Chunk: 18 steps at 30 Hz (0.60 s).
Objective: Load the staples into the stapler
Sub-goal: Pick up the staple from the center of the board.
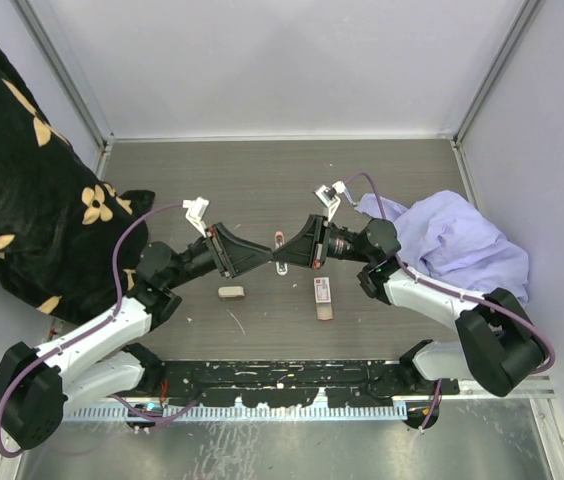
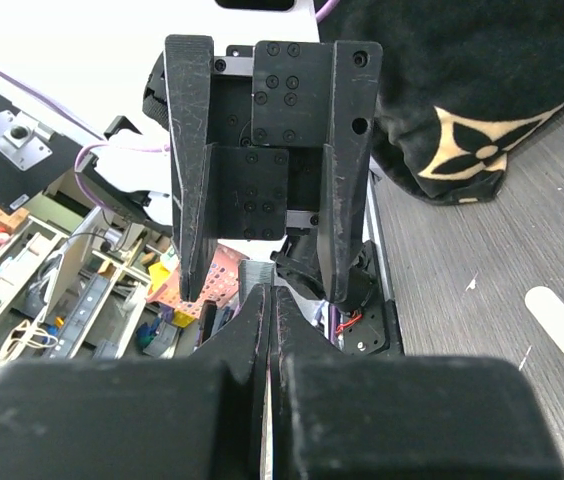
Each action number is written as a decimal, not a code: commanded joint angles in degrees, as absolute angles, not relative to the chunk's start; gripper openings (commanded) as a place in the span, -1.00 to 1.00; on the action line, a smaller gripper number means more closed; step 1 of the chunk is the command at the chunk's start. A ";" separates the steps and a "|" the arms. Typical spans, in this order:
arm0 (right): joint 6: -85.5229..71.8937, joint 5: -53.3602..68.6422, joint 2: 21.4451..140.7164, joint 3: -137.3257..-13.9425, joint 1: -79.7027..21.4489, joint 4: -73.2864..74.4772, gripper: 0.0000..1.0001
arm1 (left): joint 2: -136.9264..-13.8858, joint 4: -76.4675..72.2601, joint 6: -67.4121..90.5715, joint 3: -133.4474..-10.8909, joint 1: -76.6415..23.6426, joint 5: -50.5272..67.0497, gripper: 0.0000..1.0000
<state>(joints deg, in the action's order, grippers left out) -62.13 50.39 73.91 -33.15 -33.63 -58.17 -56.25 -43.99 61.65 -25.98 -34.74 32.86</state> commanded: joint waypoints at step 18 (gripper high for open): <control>-65.13 51.01 75.15 -33.51 -34.19 -66.11 -0.99 | -56.19 -53.47 65.57 -27.77 -34.54 35.87 -0.24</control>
<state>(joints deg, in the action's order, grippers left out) -64.88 51.16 75.40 -33.15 -34.02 -62.61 -56.47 -49.39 65.23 -25.98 -34.70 34.33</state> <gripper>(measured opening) 0.027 0.392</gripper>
